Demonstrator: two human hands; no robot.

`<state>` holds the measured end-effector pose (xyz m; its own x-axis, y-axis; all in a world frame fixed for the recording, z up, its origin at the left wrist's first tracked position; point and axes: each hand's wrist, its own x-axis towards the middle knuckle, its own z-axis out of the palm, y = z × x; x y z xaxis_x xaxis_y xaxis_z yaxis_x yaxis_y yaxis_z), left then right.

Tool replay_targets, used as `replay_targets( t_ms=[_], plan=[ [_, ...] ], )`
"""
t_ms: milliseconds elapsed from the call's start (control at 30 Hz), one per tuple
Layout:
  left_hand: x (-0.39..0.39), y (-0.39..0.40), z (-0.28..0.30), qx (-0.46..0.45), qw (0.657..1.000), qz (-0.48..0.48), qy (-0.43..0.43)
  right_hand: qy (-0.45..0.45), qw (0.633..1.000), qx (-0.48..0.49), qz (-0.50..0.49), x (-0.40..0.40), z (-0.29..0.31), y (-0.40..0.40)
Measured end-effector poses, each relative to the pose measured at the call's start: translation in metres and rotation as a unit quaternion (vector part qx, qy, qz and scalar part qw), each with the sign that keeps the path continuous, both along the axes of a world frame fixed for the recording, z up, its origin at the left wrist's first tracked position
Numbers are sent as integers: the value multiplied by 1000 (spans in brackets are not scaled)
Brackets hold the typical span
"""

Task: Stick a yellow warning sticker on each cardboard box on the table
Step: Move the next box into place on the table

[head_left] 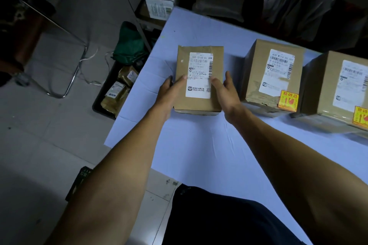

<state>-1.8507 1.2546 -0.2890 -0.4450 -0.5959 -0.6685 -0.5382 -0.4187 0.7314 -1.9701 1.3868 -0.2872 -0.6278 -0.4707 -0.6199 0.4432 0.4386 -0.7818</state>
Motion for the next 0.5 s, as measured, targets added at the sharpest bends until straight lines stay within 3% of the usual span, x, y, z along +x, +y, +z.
replay_targets(
  t_ms=[267, 500],
  plan=[
    [4, 20, 3, 22, 999, -13, 47, -32, 998, -49, 23, 11, -5, 10],
    [4, 32, 62, -38, 994, 24, 103, 12, 993, -118, -10, 11, 45, 16]
  ],
)
